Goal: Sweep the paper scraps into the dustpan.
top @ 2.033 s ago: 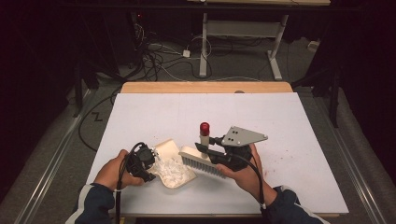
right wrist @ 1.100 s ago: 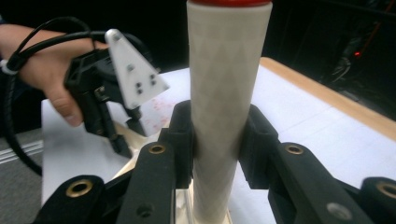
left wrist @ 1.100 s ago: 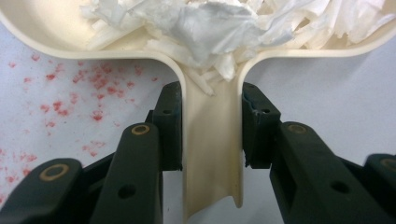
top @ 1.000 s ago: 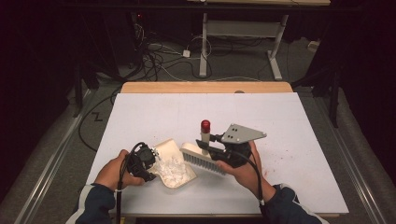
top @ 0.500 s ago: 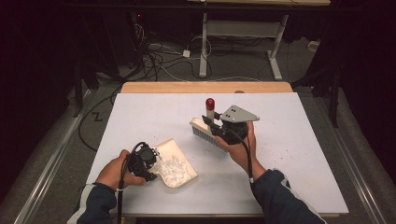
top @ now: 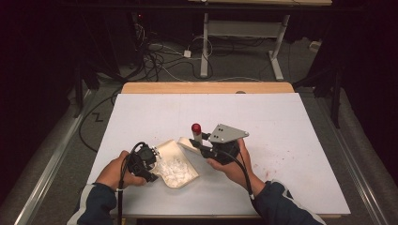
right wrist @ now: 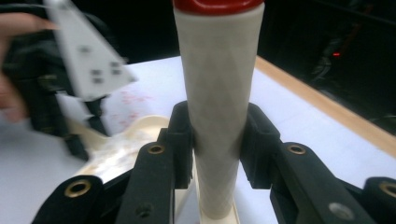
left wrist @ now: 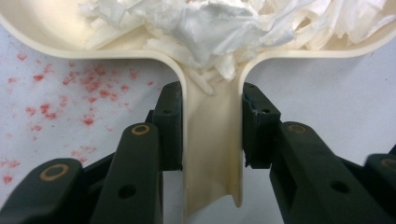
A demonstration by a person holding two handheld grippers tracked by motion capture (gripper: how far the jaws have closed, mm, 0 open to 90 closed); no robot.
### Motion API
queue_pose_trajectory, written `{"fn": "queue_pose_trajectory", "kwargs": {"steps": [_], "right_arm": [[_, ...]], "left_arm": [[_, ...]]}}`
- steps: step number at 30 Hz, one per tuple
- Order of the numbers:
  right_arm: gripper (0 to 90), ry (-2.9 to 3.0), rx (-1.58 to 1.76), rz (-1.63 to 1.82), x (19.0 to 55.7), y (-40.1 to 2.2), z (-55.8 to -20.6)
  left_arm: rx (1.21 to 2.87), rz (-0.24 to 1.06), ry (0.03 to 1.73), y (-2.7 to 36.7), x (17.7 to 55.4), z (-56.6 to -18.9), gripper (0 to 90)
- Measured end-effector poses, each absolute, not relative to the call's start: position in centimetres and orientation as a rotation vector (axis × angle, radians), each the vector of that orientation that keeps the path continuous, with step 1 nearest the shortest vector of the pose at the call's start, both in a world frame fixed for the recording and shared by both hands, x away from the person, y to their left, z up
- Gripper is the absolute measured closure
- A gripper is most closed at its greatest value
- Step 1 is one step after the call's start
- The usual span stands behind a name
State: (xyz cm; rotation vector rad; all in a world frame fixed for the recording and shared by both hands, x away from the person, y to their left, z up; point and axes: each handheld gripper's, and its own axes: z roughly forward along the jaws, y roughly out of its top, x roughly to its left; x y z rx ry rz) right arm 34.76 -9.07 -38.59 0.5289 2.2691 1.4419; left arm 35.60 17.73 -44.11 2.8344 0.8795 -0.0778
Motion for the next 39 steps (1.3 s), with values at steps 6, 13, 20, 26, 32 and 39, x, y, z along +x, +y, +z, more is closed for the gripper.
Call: {"fn": "queue_pose_trajectory", "kwargs": {"steps": [6, 13, 20, 26, 32, 39], "right_arm": [[70.8, 2.296, 0.491, 1.508, 33.0, -9.1, -37.9], [70.8, 2.25, 0.498, 1.554, 32.8, -10.7, -36.6], [70.8, 2.213, 0.528, 1.563, 32.9, -13.1, -35.3], [70.8, 2.214, 0.566, 1.561, 33.0, -15.2, -34.8], [70.8, 2.22, 0.6, 1.549, 32.9, -17.5, -34.7], [70.8, 2.244, 0.63, 1.538, 32.6, -20.3, -34.4]], "left_arm": [[2.838, -0.068, 0.888, 17.5, 35.5, -44.1, 62.8], [2.844, -0.064, 0.879, 17.5, 35.5, -44.1, 62.8], [2.828, -0.071, 0.898, 17.6, 35.5, -44.1, 62.8], [2.816, -0.068, 0.912, 17.7, 35.5, -44.1, 62.8], [2.796, -0.067, 0.933, 17.9, 35.5, -44.2, 62.8], [2.748, -0.07, 0.986, 18.4, 35.6, -44.1, 62.8]]}}
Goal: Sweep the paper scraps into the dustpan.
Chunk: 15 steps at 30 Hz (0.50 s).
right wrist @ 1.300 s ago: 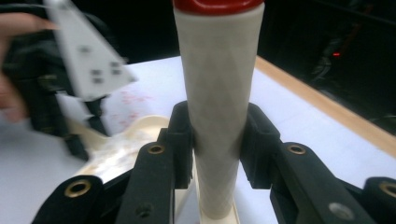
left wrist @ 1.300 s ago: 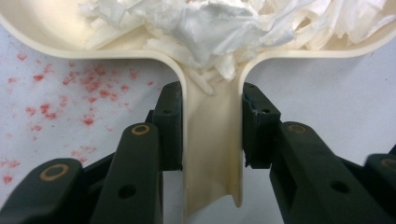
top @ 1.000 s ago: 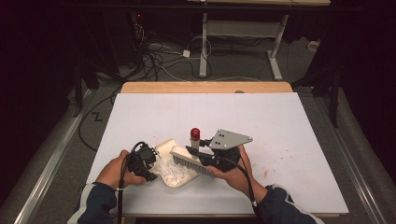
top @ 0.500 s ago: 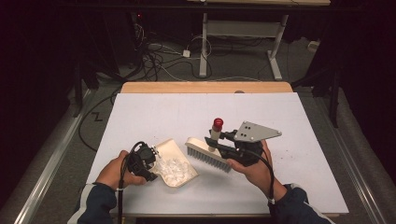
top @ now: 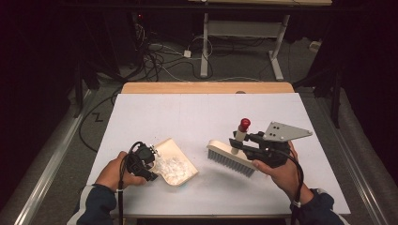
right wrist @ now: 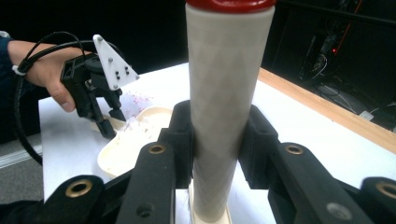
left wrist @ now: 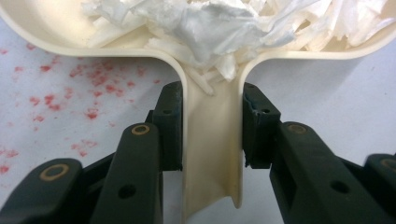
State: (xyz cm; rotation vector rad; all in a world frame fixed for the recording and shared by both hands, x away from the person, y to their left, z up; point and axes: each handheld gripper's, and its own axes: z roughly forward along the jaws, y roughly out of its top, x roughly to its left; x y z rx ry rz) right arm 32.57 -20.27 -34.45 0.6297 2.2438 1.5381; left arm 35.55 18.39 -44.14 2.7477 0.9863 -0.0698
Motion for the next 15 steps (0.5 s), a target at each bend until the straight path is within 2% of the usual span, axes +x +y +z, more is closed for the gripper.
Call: {"fn": "queue_pose_trajectory", "kwargs": {"steps": [15], "right_arm": [[70.8, 2.293, 0.647, 1.491, 31.0, -25.1, -34.2]], "left_arm": [[2.697, -0.021, 1.088, 19.8, 35.8, -44.2, 62.8]]}}
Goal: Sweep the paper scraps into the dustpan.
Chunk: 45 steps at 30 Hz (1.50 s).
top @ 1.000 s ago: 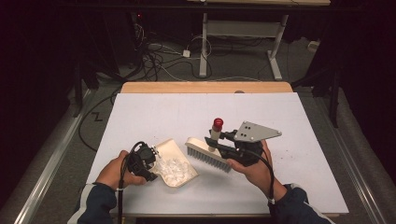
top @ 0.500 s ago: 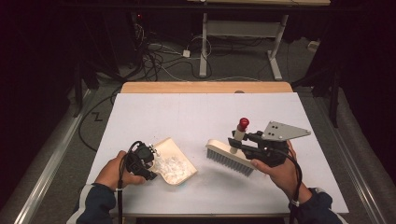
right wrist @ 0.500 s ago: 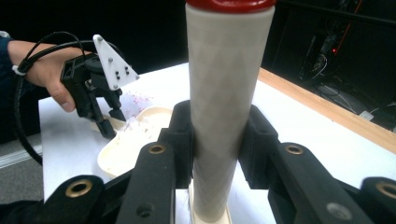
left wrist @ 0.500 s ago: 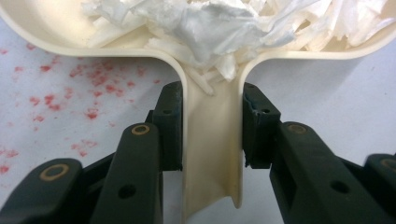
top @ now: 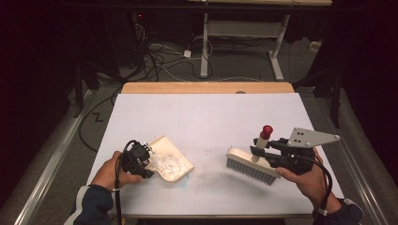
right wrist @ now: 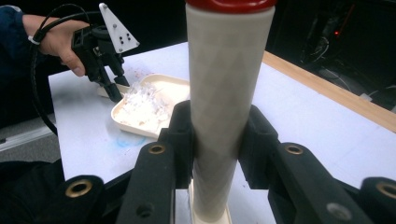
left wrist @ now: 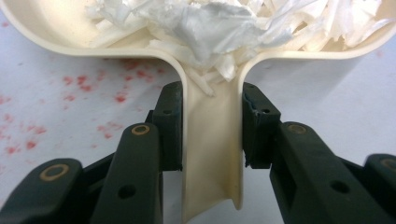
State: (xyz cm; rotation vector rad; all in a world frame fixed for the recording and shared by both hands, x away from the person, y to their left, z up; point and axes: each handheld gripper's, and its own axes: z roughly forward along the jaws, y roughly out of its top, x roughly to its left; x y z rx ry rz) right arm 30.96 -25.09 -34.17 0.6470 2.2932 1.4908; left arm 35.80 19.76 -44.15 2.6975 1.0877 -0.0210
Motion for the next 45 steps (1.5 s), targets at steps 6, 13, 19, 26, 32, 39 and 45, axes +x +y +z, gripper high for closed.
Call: {"fn": "queue_pose_trajectory", "kwargs": {"steps": [6, 13, 19, 26, 32, 39, 45], "right_arm": [[70.8, 2.295, 0.667, 1.513, 30.6, -26.8, -33.9], [70.7, 2.348, 0.669, 1.497, 30.7, -27.7, -33.6], [70.7, 2.448, 0.682, 1.443, 31.4, -28.1, -33.5], [70.7, 2.517, 0.698, 1.393, 32.5, -28.1, -34.0], [70.6, 2.498, 0.701, 1.368, 33.4, -27.7, -34.3], [70.6, 2.522, 0.721, 1.335, 34.7, -27.4, -35.1], [70.5, 2.482, 0.728, 1.34, 35.7, -27.5, -35.5]], "left_arm": [[2.638, 0.001, 1.156, 20.6, 35.9, -44.2, 62.8], [2.554, 0.029, 1.253, 21.8, 36.2, -44.3, 62.8], [2.496, 0.055, 1.351, 22.8, 36.4, -44.5, 62.7], [2.398, 0.06, 1.43, 23.8, 36.8, -44.7, 62.6], [2.326, 0.102, 1.483, 24.4, 37.1, -44.7, 62.5], [2.327, 0.107, 1.501, 24.3, 37.2, -44.9, 62.3], [2.305, 0.161, 1.53, 23.8, 37.1, -45.1, 62.4]]}}
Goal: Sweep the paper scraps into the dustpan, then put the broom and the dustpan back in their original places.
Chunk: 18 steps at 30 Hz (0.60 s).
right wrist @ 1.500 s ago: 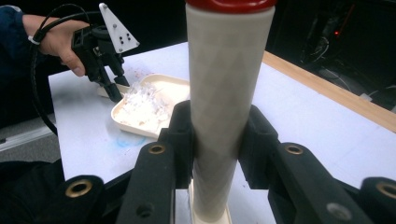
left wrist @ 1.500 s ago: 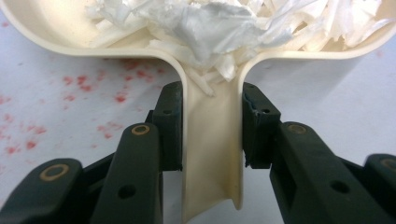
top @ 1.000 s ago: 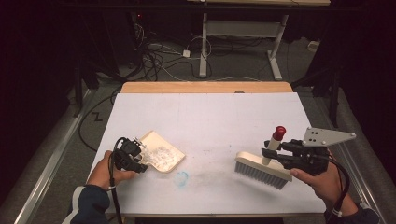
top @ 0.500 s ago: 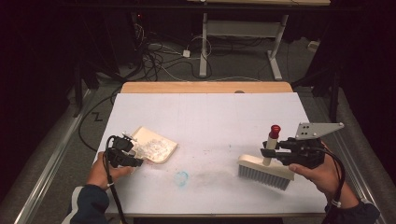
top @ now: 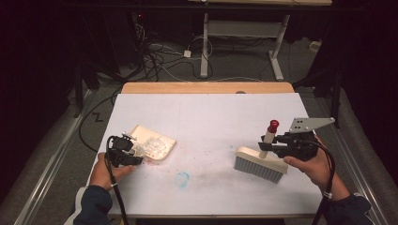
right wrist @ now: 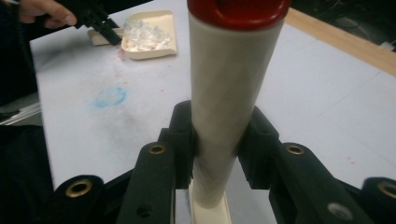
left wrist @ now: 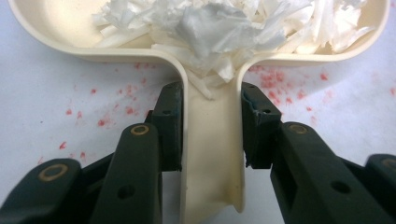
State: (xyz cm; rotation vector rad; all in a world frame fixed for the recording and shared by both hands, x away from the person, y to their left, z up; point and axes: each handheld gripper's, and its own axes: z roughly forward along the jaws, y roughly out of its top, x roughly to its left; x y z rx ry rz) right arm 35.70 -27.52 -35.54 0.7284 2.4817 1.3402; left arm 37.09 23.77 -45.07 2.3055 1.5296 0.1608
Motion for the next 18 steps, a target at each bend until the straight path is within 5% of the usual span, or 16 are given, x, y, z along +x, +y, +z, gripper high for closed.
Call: {"fn": "queue_pose_trajectory", "kwargs": {"steps": [18], "right_arm": [[69.5, 2.476, 0.735, 1.329, 37.9, -25.7, -35.6]], "left_arm": [[2.271, 0.133, 1.538, 22.6, 36.8, -45.1, 56.4]]}}
